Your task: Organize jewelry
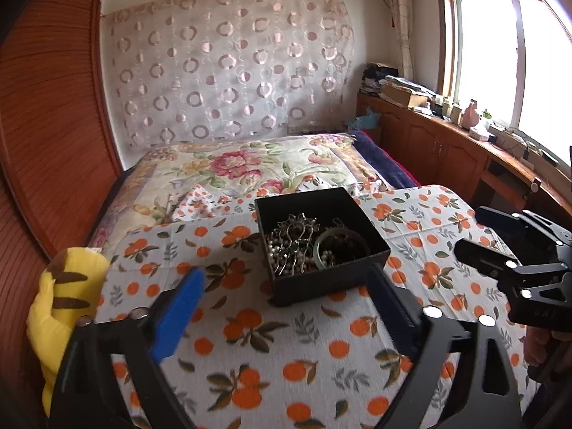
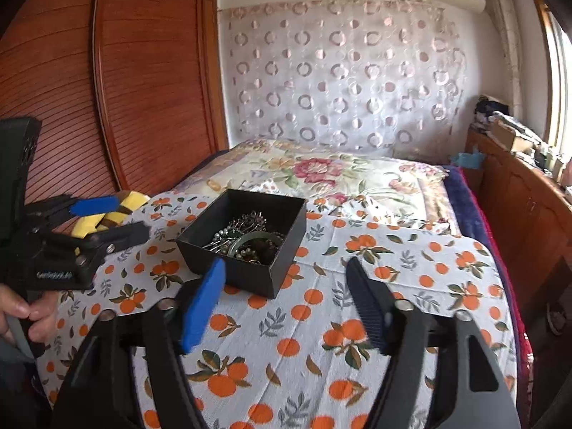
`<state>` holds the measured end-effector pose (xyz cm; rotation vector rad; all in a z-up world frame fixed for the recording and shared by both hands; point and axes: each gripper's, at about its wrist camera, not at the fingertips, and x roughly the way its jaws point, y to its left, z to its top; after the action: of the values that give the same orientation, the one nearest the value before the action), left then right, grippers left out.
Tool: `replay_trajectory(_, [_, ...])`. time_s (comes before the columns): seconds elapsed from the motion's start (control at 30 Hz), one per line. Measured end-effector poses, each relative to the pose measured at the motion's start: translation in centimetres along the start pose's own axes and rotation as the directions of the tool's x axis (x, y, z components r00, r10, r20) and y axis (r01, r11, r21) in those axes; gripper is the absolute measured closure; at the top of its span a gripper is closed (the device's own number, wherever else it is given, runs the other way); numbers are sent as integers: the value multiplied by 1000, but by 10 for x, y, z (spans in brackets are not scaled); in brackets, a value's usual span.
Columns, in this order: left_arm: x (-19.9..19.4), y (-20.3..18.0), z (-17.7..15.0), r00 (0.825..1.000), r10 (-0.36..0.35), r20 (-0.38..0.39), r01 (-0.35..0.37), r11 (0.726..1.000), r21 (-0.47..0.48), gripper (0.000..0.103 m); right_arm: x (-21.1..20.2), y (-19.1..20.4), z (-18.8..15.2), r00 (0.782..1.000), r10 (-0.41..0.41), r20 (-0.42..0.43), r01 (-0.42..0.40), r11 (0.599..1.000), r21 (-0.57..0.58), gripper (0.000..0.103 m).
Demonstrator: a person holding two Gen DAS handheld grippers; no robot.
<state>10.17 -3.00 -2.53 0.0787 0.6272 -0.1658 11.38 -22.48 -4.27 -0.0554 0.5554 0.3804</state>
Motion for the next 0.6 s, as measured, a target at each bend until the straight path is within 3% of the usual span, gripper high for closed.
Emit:
replay_trajectory(0.03, [-7, 0, -3, 1000, 7, 9, -7, 1000, -3, 10, -5, 0, -1, 1000, -10, 10, 10, 1000, 9, 11])
replay_trajectory(0.13, [-20, 0, -9, 999, 28, 15, -28, 999, -18, 8, -20, 1, -5, 999, -34, 39, 33, 999, 39, 3])
replay_trajectory(0.6, [-53, 10, -30, 997, 58, 49, -56, 997, -49, 8, -46, 5, -16, 993, -80, 81, 73, 993, 90, 3])
